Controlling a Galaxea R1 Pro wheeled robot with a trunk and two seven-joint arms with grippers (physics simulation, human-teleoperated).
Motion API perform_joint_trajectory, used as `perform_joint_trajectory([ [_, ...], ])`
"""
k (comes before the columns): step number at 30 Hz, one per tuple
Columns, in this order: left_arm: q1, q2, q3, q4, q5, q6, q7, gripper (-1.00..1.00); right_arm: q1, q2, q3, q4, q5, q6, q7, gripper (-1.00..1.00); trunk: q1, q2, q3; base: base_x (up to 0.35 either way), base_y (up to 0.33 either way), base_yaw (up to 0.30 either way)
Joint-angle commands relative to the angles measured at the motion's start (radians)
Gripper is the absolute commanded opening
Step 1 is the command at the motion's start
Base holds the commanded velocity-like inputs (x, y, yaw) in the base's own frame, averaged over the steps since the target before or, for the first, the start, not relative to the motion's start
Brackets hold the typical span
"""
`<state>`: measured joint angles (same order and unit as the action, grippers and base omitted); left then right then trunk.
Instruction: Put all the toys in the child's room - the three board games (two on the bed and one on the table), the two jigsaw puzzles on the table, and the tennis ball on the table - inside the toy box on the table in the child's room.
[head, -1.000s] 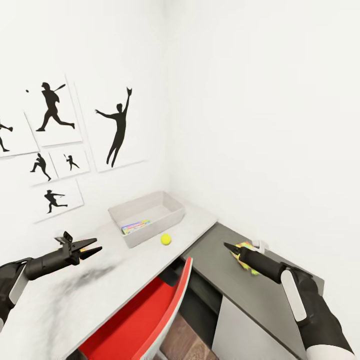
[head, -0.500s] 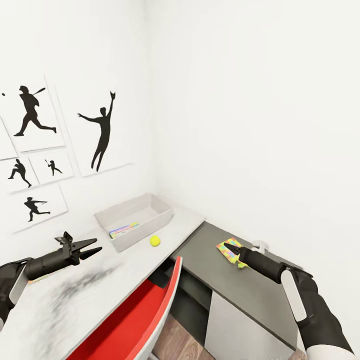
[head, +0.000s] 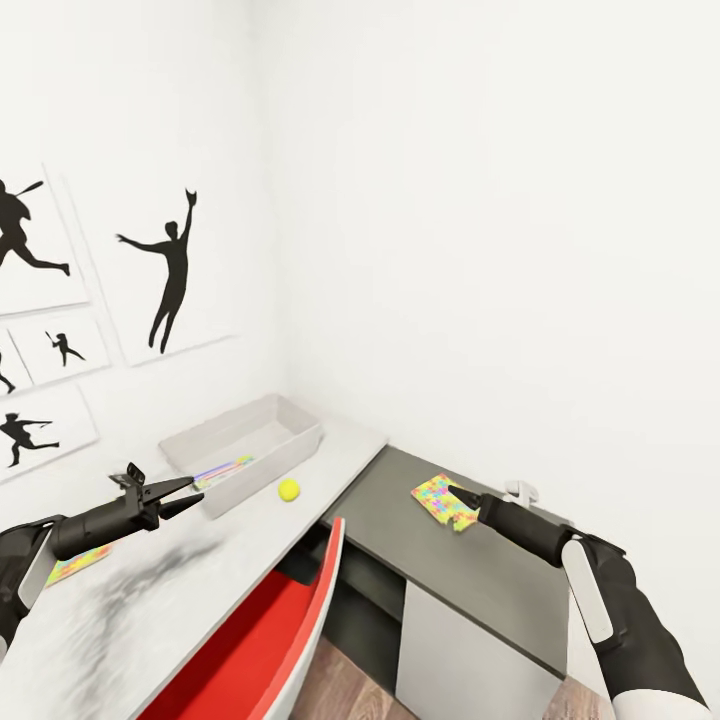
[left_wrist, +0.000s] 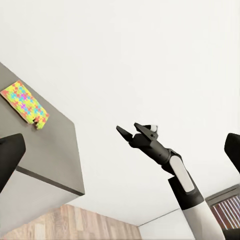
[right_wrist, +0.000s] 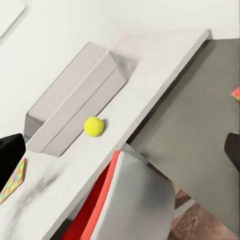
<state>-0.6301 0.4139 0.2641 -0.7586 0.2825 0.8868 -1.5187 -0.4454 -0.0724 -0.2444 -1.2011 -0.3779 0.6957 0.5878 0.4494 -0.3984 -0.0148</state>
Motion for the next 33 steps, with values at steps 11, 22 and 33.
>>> perform_joint_trajectory([
  [11,0.000,-0.001,0.000,0.000,0.000,0.011,-0.002,1.00,-0.001,0.000,-0.001,-0.001,-0.003,0.005,0.001,1.00,0.001,-0.002,0.001,0.000,0.000,-0.032],
  [22,0.000,-0.002,-0.002,0.000,0.002,0.011,0.000,1.00,-0.001,0.000,-0.008,-0.011,-0.015,0.006,0.005,1.00,0.001,-0.002,0.001,0.000,0.000,0.000],
  [33,0.000,-0.002,-0.002,0.000,0.001,0.001,-0.003,1.00,-0.001,0.000,-0.007,-0.012,-0.018,0.005,0.009,1.00,0.001,-0.002,0.001,0.000,0.000,-0.028],
])
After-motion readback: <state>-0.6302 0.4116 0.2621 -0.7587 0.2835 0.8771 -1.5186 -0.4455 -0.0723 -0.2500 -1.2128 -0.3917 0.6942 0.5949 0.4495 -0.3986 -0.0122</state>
